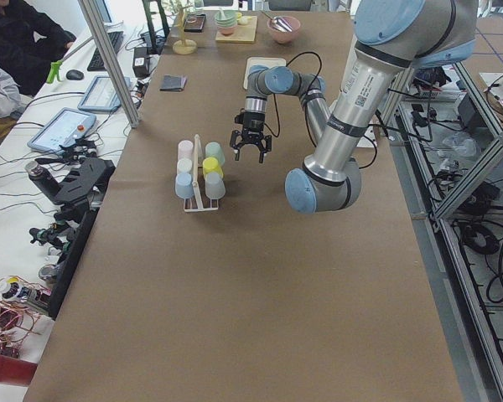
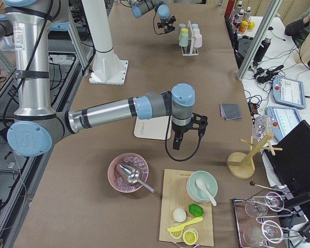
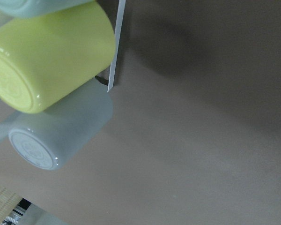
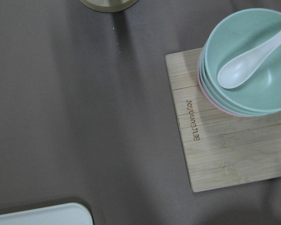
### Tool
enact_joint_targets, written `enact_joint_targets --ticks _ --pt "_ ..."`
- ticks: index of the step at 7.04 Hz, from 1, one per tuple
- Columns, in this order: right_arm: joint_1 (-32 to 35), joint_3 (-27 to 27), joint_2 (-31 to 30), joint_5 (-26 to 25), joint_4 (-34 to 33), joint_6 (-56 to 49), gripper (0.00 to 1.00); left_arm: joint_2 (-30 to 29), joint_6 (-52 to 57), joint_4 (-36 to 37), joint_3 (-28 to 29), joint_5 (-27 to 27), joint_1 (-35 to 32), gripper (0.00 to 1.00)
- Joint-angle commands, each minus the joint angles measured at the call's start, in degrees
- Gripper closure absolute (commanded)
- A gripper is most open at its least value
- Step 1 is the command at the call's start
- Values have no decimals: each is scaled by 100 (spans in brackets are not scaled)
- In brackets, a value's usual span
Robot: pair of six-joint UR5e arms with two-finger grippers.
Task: Pick up and place green cup on tray
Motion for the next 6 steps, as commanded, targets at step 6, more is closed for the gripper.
enact_joint_targets --ticks 6 --pt "-1922 -334 -674 112 3475 1926 2 -1245 2299 140 1700 1507 229 1"
